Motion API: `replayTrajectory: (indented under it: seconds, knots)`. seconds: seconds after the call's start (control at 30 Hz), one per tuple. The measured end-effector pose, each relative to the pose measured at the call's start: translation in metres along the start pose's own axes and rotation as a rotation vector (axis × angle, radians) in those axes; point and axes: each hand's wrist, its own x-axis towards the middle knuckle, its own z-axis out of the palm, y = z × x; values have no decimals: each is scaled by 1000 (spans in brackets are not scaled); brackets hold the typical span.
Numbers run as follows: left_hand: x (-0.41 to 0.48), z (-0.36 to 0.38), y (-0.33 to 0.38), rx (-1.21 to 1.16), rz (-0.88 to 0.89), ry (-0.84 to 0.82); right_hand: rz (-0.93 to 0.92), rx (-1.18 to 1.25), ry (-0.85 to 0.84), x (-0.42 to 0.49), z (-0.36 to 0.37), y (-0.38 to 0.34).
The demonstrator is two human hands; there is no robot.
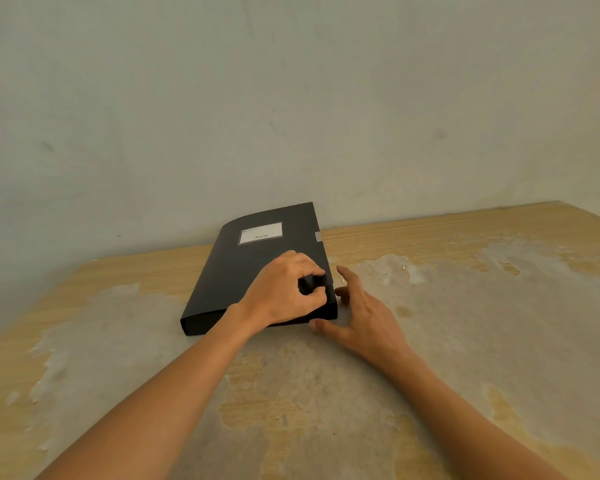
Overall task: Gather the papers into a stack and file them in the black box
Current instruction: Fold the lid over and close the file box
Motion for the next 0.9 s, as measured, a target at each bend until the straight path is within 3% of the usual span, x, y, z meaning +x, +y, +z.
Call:
replayTrajectory:
  seconds: [0.13,0.23,0.37,0.57,0.9]
  knots:
    - [1,2,3,-74,-21,-154,-1,-29,2,2,1,1]
    - [15,5,-6,-156,-101,-151,-16,-68,0,2,0,0]
    - [42,18,-35,16,-281,-262,-59,-107,-17,3,1,0]
    - [71,30,-54,103,-298,-442,-34,-174,-93,8,5,0]
    - [73,51,-67,74,-317,-417,-68,-246,-145,12,14,1]
